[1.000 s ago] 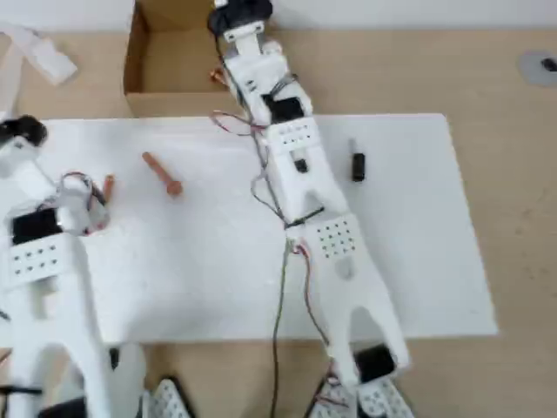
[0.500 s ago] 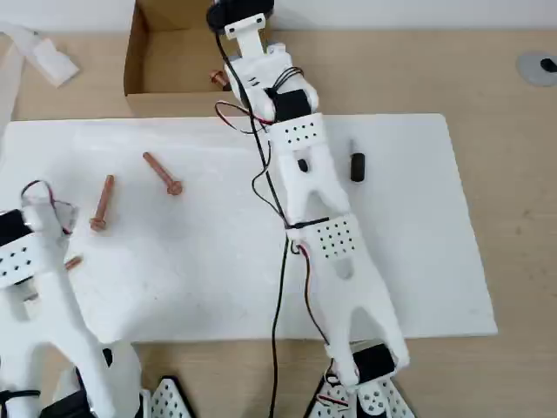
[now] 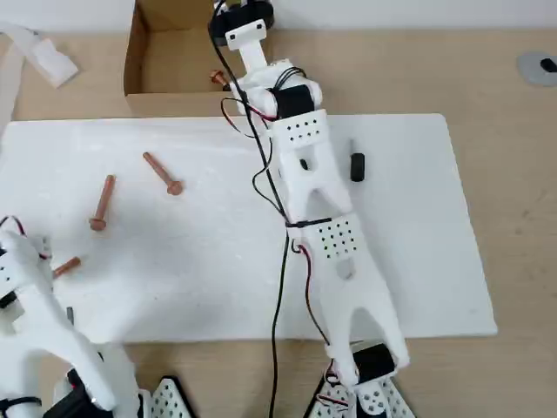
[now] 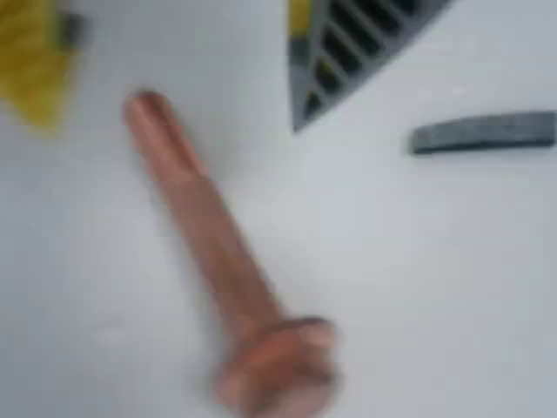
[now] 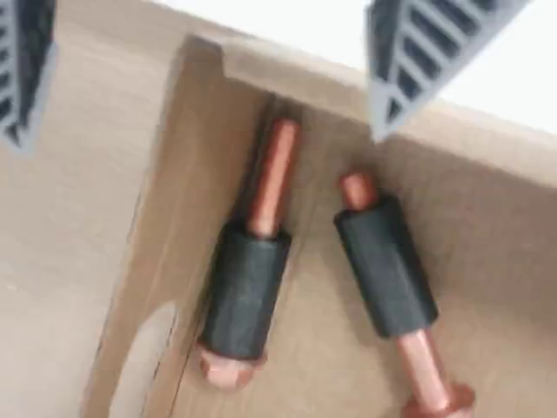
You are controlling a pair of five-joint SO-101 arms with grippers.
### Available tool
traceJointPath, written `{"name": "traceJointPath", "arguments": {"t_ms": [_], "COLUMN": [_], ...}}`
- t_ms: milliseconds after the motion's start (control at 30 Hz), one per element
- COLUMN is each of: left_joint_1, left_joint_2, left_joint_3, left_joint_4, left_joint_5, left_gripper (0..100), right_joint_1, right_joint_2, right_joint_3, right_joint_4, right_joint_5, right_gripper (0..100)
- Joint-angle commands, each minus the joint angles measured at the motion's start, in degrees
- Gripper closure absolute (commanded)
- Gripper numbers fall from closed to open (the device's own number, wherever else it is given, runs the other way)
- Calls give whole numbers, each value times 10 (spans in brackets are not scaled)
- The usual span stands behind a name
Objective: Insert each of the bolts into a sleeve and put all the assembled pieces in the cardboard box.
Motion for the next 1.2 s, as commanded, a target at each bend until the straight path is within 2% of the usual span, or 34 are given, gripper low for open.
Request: {"name": "traceJointPath", "arguments": {"t_ms": [0, 600, 733, 1000, 1167], "left_joint_1": [-7, -38, -39, -66, -90], "left_joint_2": [-4, 15, 87, 265, 320], "left_joint_3": [7, 2, -6, -104, -142], "left_joint_4": [-7, -10, -47, -42, -41], "left_joint_5": [18, 19, 19, 22, 22], "left_gripper": [696, 703, 704, 704, 705], "right_joint_1": [0, 0, 0, 0, 0], "right_joint_2": [-57, -73, -91, -107, -108], "right_joint_3": [-30, -30, -30, -30, -30], "right_joint_4": [15, 67, 71, 100, 113], "right_joint_5": [0, 0, 1, 1, 0], "right_gripper": [709, 710, 710, 710, 711]}}
